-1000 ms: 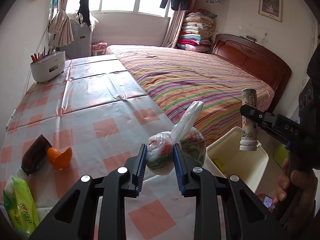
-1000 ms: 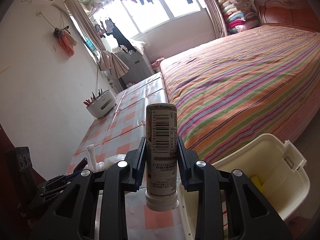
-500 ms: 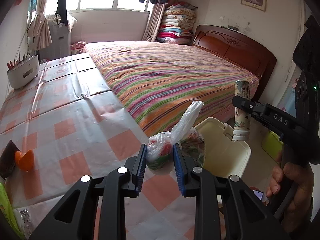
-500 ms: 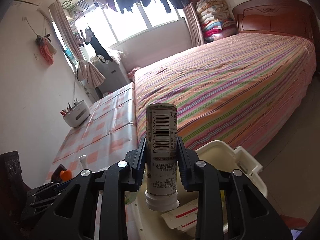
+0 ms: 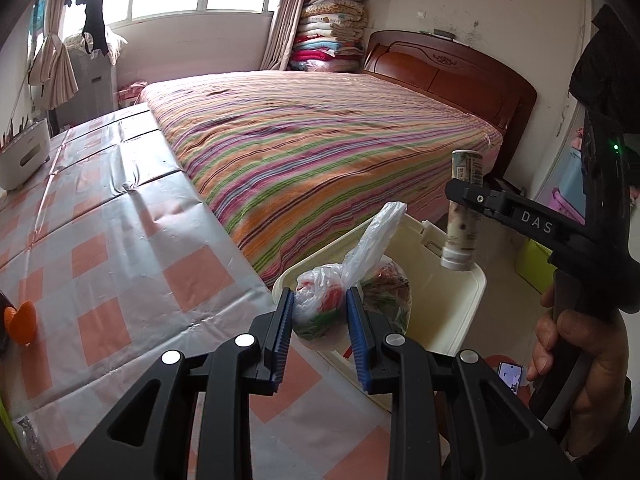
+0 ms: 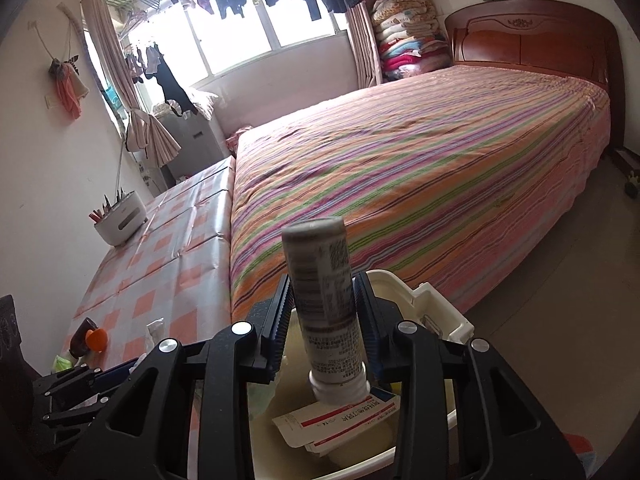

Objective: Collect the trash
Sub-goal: 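Carry the spray can and plastic bags over the cream bin and release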

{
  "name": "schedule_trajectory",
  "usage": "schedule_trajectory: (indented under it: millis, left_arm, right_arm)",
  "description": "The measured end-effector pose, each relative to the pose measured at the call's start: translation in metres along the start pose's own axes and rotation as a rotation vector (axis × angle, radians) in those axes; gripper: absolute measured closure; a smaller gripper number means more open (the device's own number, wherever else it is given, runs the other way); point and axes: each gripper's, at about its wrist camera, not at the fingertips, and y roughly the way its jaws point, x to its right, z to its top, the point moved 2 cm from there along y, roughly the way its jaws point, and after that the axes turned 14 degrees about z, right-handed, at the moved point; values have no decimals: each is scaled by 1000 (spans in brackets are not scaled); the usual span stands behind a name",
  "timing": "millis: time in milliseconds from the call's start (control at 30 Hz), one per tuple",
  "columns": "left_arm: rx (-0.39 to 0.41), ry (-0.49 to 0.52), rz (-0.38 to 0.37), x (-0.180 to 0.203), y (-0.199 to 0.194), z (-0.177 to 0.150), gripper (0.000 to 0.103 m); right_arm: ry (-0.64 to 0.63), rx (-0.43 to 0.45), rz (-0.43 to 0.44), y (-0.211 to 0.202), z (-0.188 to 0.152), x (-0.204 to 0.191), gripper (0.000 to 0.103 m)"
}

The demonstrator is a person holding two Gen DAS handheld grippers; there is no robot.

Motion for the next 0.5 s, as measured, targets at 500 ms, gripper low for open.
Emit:
schedule_trajectory:
  millis: [500]
  left_arm:
    - [-34,29,-4,17,16,-2,77]
  right_arm:
    - [56,83,35,-22,10,8,50]
